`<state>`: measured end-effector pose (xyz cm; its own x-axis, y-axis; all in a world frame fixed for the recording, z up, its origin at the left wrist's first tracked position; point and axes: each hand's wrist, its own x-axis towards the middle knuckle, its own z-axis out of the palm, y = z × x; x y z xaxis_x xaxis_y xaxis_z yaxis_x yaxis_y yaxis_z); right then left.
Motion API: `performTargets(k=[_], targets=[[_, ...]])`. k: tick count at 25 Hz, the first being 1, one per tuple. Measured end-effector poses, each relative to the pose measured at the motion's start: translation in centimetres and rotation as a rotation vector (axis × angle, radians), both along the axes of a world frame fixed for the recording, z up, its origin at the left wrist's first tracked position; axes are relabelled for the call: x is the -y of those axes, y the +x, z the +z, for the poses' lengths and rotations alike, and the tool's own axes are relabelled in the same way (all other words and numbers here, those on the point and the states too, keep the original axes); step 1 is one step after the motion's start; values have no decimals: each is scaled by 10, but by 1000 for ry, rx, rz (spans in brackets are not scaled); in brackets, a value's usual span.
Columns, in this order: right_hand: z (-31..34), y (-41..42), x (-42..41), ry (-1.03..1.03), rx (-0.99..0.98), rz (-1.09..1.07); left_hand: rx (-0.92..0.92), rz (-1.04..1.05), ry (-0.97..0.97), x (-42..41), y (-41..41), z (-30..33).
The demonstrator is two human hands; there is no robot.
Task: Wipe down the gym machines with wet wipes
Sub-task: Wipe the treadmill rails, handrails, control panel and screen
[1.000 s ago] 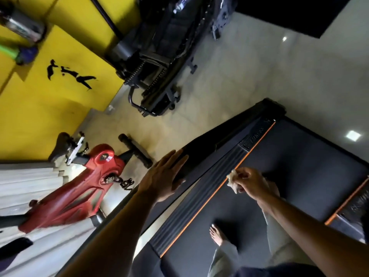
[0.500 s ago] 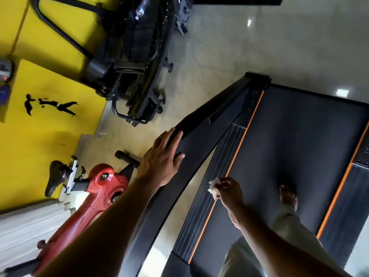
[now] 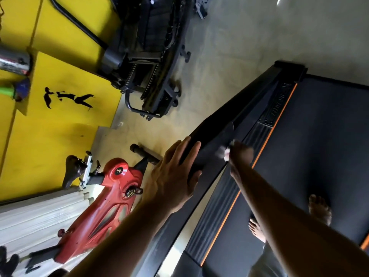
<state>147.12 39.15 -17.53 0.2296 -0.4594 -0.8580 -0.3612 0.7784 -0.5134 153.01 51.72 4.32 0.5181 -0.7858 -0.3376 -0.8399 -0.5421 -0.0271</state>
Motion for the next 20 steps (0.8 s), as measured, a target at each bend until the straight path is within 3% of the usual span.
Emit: performTargets(k=[3, 6, 10, 12, 14, 17, 18, 20], targets=[[23, 3, 32, -97, 121, -105, 3, -5, 12, 0, -1, 5], [33, -13, 17, -66, 208, -34, 10, -14, 10, 2, -2, 5], [18, -43, -56, 10, -34, 487, -9, 1, 2, 2, -1, 7], [28, -48, -65, -33, -66, 597, -22, 9, 6, 2, -1, 5], [45, -36, -42, -110, -1, 432, -25, 16, 10, 1, -1, 4], [67, -10, 6, -186, 79, -6, -18, 0, 17, 2, -1, 5], [70, -6, 12, -219, 96, -54, -13, -2, 15, 2, -2, 6], [61, -11, 0, -278, 82, 54, -13, 8, 16, 3, -3, 6]])
